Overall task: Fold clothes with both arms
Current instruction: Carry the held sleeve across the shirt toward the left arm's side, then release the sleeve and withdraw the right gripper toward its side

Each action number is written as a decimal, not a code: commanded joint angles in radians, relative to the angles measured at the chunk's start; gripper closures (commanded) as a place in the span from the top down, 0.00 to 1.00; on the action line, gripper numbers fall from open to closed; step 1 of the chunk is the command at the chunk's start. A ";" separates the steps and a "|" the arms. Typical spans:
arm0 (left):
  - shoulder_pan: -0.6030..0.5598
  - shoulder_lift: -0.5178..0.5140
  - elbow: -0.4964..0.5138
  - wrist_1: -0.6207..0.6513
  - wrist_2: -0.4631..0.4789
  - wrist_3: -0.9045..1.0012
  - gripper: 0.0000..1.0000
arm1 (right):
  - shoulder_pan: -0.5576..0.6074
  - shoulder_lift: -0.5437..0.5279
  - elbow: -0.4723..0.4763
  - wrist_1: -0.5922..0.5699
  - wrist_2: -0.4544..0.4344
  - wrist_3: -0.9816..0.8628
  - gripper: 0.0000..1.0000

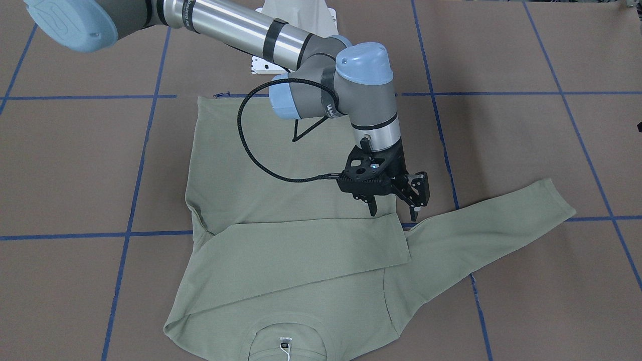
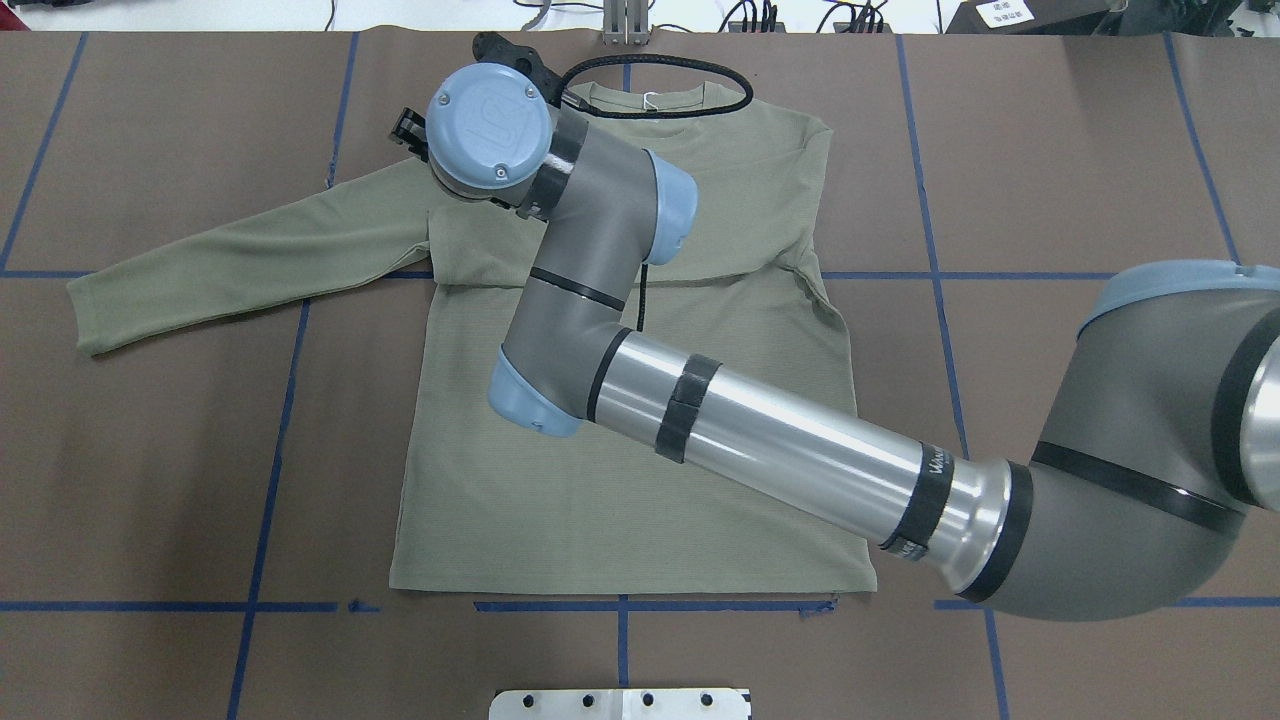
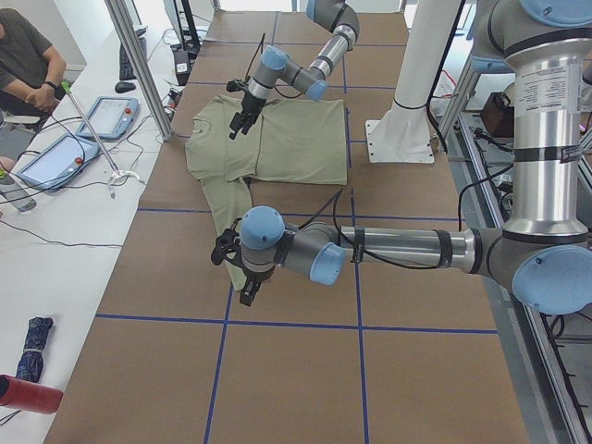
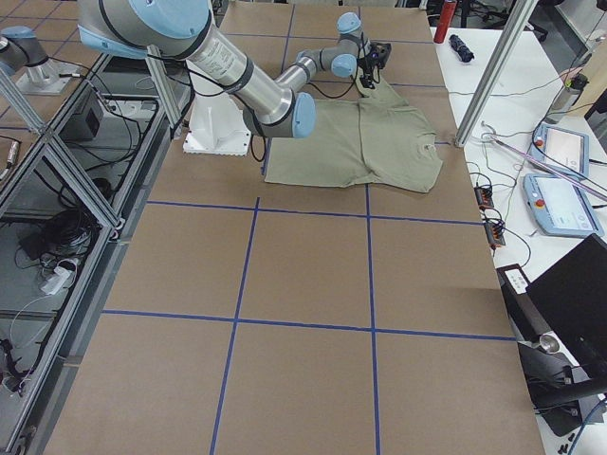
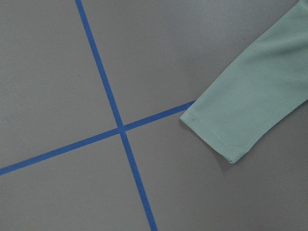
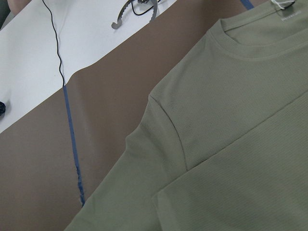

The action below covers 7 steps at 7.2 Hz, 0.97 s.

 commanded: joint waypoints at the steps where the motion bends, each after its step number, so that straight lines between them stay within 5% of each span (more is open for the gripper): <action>1: 0.130 -0.038 0.102 -0.158 0.042 -0.234 0.98 | 0.116 -0.266 0.261 -0.009 0.225 -0.023 0.99; 3: 0.163 -0.173 0.298 -0.227 0.047 -0.261 0.94 | 0.201 -0.473 0.436 -0.003 0.283 -0.073 0.99; 5: 0.177 -0.209 0.351 -0.226 0.044 -0.267 0.86 | 0.309 -0.651 0.530 0.004 0.451 -0.193 0.99; 7: 0.209 -0.235 0.388 -0.226 0.044 -0.291 0.77 | 0.336 -0.785 0.602 0.012 0.453 -0.214 0.99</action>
